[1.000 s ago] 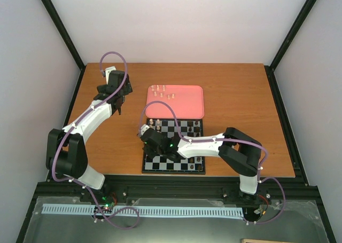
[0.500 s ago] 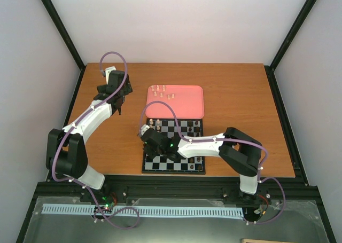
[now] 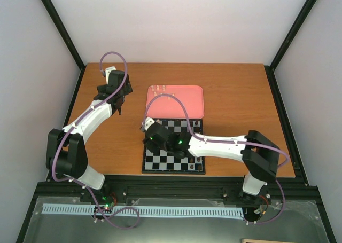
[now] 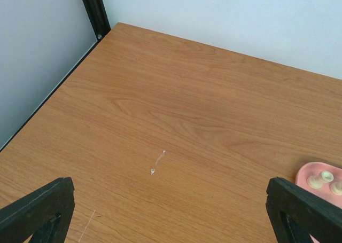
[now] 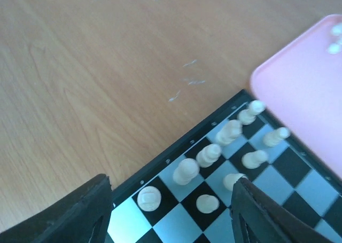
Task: Set up the chess pieces on the board
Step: Place the chess piece on the chessboard, then pick up the chess piece from the storage box.
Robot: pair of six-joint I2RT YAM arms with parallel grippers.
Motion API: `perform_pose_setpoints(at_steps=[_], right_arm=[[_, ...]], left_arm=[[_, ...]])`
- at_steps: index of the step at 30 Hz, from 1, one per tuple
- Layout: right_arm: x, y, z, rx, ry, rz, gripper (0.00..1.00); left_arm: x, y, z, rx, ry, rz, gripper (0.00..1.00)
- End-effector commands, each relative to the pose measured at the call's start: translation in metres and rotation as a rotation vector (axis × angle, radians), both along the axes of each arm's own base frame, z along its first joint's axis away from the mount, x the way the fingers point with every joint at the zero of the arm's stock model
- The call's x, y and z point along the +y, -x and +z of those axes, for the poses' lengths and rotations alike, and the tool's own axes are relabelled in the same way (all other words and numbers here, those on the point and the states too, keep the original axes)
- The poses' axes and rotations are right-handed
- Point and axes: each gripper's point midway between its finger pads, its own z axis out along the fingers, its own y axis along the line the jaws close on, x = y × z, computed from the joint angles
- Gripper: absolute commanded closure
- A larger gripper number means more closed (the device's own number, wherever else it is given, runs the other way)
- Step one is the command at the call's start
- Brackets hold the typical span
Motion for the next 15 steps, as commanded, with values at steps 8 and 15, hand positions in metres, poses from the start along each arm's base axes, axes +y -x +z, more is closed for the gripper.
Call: perform_pose_setpoints(at_steps=[8,15], right_arm=[[-0.068,-0.118,0.057,-0.103,-0.019,-0.341,0.29],[-0.102,-0.216,0.031,-0.083,0.073,-0.495,0.33]], left_arm=[[-0.003,-0.001,0.022,-0.044,0.004,-0.016,0.00],[-0.006,0.000,0.022,-0.049,0.021,-0.028,0.00]])
